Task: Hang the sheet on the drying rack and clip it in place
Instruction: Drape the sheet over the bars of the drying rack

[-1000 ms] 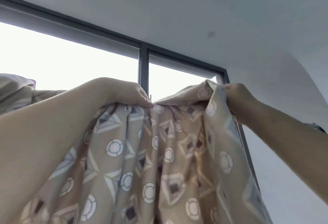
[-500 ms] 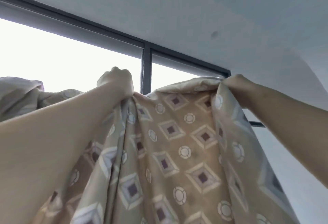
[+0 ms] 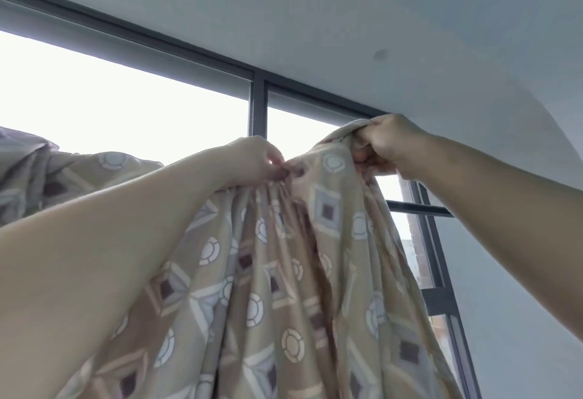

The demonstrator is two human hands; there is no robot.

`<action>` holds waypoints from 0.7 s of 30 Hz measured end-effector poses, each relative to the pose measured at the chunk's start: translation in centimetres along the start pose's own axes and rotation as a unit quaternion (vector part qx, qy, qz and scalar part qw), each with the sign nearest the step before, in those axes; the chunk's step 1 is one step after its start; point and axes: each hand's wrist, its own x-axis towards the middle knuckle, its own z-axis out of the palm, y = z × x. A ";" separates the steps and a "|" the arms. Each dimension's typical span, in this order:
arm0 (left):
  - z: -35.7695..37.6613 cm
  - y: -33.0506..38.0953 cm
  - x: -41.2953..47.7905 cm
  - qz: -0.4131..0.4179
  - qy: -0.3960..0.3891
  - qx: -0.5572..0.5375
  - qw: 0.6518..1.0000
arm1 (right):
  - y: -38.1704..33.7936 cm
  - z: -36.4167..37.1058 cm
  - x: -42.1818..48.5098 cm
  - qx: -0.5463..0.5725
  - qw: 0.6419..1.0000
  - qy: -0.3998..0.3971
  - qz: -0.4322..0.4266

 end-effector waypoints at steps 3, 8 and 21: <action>0.0 -0.7 0.2 -0.016 0.068 -0.024 0.997 | 0.5 -0.3 0.2 -0.018 1.000 0.018 0.009; -0.7 -0.7 -1.1 -0.101 -0.068 0.098 0.988 | 2.1 -1.8 0.9 -0.120 0.986 0.110 0.029; -2.5 -0.5 -1.7 -0.082 -0.044 -0.023 0.995 | 1.4 4.9 -2.5 -0.134 0.967 -0.206 -0.074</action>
